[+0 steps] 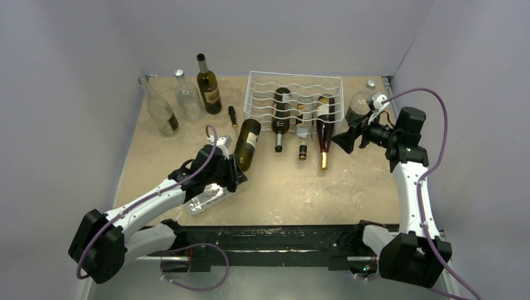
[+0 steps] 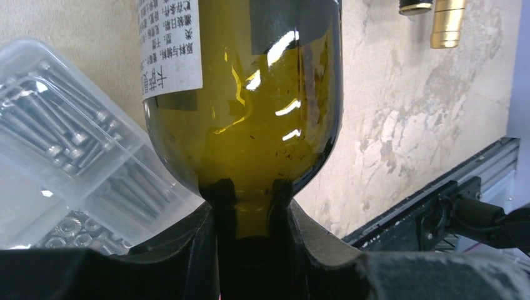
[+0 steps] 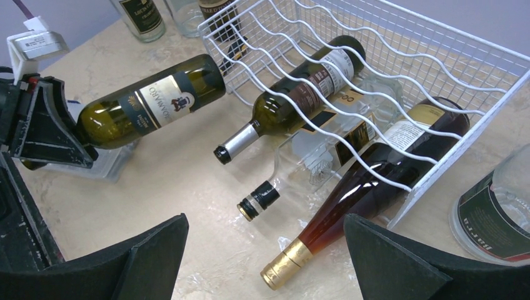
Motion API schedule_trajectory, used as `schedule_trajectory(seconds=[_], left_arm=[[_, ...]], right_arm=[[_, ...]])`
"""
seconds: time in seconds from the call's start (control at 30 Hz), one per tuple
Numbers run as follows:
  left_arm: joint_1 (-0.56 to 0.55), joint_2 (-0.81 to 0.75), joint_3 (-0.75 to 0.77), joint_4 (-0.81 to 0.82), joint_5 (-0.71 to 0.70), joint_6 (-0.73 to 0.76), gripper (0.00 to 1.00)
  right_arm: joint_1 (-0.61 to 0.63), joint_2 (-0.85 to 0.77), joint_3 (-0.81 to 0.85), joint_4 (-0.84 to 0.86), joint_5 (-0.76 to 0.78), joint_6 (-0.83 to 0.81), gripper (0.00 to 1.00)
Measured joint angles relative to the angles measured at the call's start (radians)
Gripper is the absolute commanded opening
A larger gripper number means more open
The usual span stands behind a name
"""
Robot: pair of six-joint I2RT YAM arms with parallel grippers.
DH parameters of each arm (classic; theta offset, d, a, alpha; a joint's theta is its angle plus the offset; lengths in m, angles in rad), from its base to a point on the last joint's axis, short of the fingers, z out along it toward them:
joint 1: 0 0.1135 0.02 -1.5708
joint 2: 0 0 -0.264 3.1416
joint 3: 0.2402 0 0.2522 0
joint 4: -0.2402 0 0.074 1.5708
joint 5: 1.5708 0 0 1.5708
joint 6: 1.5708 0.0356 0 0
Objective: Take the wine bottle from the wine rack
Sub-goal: Pick up the wine bottle from the wine rack.
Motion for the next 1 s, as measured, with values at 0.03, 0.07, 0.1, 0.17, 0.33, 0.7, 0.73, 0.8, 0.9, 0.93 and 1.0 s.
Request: schedule_trajectory(seconds=[0.03,0.07,0.1,0.17,0.33,0.7,0.73,0.8,0.9,0.93,1.0], left_arm=[[0.000,-0.014,-0.003,-0.006,0.008,-0.011,0.00],[0.000,-0.028,-0.008,-0.010,0.013,-0.014,0.00],[0.000,-0.043,-0.015,-0.013,0.020,-0.021,0.00],[0.000,-0.078,-0.029,-0.031,0.039,-0.031,0.00],[-0.014,-0.163,-0.059,-0.086,0.077,-0.058,0.00],[-0.090,-0.243,-0.093,-0.114,0.177,-0.127,0.00],[-0.100,-0.243,-0.093,-0.114,0.187,-0.130,0.00],[-0.119,-0.243,-0.093,-0.113,0.201,-0.137,0.00],[-0.151,-0.239,-0.093,-0.112,0.224,-0.144,0.00],[-0.162,-0.238,-0.093,-0.114,0.230,-0.143,0.00],[-0.183,-0.237,-0.089,-0.126,0.241,-0.144,0.00]], right_arm=[[0.000,0.000,0.000,0.000,0.000,0.000,0.99],[0.000,0.000,0.000,0.000,0.000,-0.001,0.99],[0.000,0.000,0.000,0.000,0.000,-0.003,0.99],[0.000,0.000,0.000,0.000,-0.001,-0.006,0.99],[0.000,0.000,0.000,-0.001,-0.002,-0.025,0.99],[0.006,-0.008,-0.008,-0.146,-0.182,-0.320,0.99],[0.010,-0.008,-0.007,-0.176,-0.199,-0.372,0.99],[0.026,-0.007,-0.007,-0.275,-0.237,-0.510,0.99],[0.068,0.009,-0.005,-0.515,-0.290,-0.859,0.99],[0.084,0.019,-0.005,-0.593,-0.298,-0.967,0.99],[0.113,0.048,-0.005,-0.719,-0.306,-1.137,0.99]])
